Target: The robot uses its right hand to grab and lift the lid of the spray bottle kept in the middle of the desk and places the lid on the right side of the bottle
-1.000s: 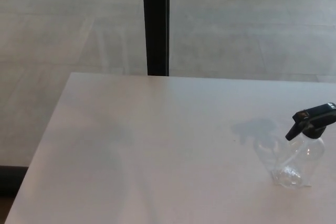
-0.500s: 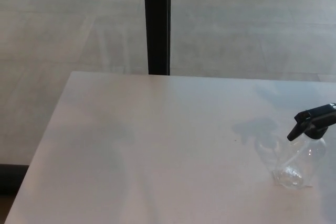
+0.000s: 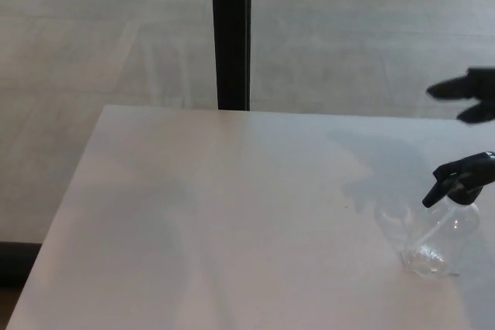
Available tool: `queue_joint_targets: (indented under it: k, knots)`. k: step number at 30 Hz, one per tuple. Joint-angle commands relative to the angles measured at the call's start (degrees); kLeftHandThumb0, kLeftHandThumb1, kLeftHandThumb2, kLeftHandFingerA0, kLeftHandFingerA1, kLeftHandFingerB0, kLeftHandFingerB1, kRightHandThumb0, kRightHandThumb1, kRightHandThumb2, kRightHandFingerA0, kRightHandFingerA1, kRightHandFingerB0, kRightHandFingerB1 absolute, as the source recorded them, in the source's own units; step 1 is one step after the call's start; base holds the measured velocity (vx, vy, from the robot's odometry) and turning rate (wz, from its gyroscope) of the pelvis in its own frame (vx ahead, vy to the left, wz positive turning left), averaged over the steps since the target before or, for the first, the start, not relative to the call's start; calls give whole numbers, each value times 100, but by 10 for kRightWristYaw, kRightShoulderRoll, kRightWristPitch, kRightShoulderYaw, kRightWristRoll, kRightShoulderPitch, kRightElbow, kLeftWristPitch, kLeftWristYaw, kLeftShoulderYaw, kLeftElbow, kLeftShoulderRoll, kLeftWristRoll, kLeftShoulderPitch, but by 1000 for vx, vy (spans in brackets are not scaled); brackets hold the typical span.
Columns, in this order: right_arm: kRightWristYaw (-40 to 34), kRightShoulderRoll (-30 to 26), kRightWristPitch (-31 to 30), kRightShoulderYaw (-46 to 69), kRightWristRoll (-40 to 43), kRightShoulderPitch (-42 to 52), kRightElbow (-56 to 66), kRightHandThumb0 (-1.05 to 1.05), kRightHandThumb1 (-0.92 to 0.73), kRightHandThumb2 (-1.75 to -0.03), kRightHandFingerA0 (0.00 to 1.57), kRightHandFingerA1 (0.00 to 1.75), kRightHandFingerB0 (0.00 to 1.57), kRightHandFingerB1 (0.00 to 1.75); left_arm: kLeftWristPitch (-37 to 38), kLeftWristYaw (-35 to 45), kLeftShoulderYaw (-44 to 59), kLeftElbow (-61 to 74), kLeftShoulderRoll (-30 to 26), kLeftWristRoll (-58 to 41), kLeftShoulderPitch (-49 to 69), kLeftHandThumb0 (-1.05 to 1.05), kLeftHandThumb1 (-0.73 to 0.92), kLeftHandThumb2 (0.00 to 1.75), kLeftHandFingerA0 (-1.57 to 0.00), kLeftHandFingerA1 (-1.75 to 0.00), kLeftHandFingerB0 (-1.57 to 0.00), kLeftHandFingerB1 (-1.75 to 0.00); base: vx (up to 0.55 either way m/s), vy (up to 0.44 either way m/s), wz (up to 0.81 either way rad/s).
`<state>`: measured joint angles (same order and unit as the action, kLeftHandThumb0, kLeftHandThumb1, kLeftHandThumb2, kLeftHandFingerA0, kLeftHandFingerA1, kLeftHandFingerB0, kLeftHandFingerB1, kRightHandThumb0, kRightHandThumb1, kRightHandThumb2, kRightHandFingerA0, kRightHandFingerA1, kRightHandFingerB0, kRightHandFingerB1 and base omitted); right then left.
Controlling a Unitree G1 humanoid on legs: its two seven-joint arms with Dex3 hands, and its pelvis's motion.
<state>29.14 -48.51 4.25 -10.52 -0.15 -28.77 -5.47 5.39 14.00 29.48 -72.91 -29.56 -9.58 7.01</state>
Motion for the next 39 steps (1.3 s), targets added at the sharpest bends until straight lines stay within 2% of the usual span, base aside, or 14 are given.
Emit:
queue_joint_targets:
  k: [1,6,8,9,10,11,14,18,28,29,30,34,35,39]
  knots:
    - [63,-27,3,-13,-45,8,23,-85,-60,-72,34,51,29,35,13,1,-6,2,-14,-4,8,-59,70,61,-62,-58,-51,-44,0,0,0]
    - [72,-41,33,-20,-92,8,41,-91,-86,-67,42,46,33,30,12,2,-7,0,-15,-5,6,-58,71,61,-62,-57,-50,-45,0,0,0]
    - [76,-52,32,-30,-123,4,52,-99,-72,-86,37,50,27,37,7,-5,-8,-2,-15,-5,4,-58,70,61,-63,-56,-51,-44,0,0,0]
    - [81,-61,29,-40,-148,0,59,-97,-92,-69,36,45,27,32,9,-3,-5,-3,-15,-9,5,-58,69,61,-63,-55,-50,-44,0,0,0]
    - [90,-70,11,-47,-167,-4,73,-99,-74,-115,32,54,17,41,12,1,-7,0,-15,-8,7,-58,70,61,-63,-57,-51,-45,0,0,0]
    - [96,-76,0,-55,-187,-8,84,-98,-91,-68,35,44,26,30,10,-1,-5,-1,-14,-10,6,-58,69,61,-64,-57,-52,-45,0,0,0]
    - [82,-78,3,-70,-239,-13,91,-88,-82,-65,48,60,29,30,17,5,-6,-2,-15,-9,8,-58,69,61,-63,-57,-51,-45,0,0,0]
    - [-14,-55,18,-57,-287,14,96,-62,-80,-64,83,99,46,36,15,12,-6,6,-14,-12,13,-57,71,61,-60,-58,-49,-45,0,0,0]
    - [-233,-17,91,-49,-388,49,60,-42,-74,-66,93,159,65,47,12,-2,-9,0,-10,-8,10,-57,71,61,-64,-57,-52,-44,0,0,0]
    - [-246,-14,94,-48,-390,50,54,-35,-55,-98,122,132,60,66,12,-3,-10,0,-10,-7,10,-57,71,61,-64,-58,-52,-44,0,0,0]
    - [-264,-10,99,-48,-396,50,46,-34,-54,-97,124,133,60,66,11,-1,-8,0,-10,-9,11,-58,70,61,-63,-58,-52,-44,0,0,0]
    - [-299,-10,108,-50,-413,49,28,-32,-53,-95,125,134,59,65,17,-1,-15,-4,-11,-1,14,-58,72,61,-64,-54,-51,-42,0,0,0]
    - [-304,-9,110,-51,-415,48,24,-27,-71,-61,97,164,65,44,17,-2,-15,-6,-10,-1,12,-56,70,61,-66,-54,-53,-43,0,0,0]
    - [-337,-9,117,-49,-431,45,15,-22,-68,-63,92,174,87,59,11,-5,-10,-7,-9,-6,7,-57,70,61,-66,-56,-55,-43,0,0,0]
